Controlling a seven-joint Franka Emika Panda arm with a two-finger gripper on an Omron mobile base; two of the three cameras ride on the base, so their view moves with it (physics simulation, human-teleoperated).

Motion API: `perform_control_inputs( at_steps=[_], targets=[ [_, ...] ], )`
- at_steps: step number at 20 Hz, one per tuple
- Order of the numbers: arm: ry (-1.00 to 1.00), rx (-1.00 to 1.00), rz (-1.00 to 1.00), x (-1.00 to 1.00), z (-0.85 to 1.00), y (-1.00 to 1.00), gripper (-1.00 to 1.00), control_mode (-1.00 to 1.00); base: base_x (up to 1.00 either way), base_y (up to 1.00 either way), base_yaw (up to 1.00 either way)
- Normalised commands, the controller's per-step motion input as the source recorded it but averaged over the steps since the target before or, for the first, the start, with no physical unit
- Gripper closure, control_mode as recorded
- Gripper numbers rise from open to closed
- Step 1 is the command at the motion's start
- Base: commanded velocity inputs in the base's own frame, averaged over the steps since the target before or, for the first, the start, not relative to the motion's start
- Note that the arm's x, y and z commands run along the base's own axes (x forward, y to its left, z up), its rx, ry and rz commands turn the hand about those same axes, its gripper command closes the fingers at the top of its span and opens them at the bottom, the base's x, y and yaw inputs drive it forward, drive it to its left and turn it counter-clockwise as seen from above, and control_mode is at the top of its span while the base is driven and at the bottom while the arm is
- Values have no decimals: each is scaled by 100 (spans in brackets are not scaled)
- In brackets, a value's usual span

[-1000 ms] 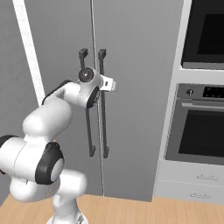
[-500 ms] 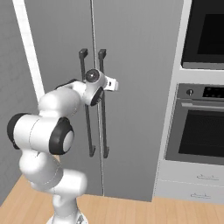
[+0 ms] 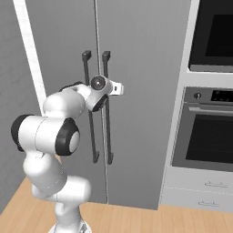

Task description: Grab a lemon wedge from the fridge and one ice cube from the ice bowl, and put them in the glass of lemonade.

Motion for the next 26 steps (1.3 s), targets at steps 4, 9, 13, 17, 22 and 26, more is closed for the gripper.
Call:
perform_control_inputs(
  at_steps=[4,9,13,17,22,26],
  targets=[
    [-6,-2,1,51,-49,-1,100,-100,0,0,0],
    [-1,-1,0,14,-7,-1,100,-100,0,0,0],
    [9,7,-11,-90,17,-46,100,-100,0,0,0],
    [7,15,-9,-100,38,-92,100,-100,0,0,0],
    [13,16,-9,-100,38,-100,100,-100,0,0,0],
    [18,16,-8,-96,46,-100,100,-100,0,0,0]
  ],
)
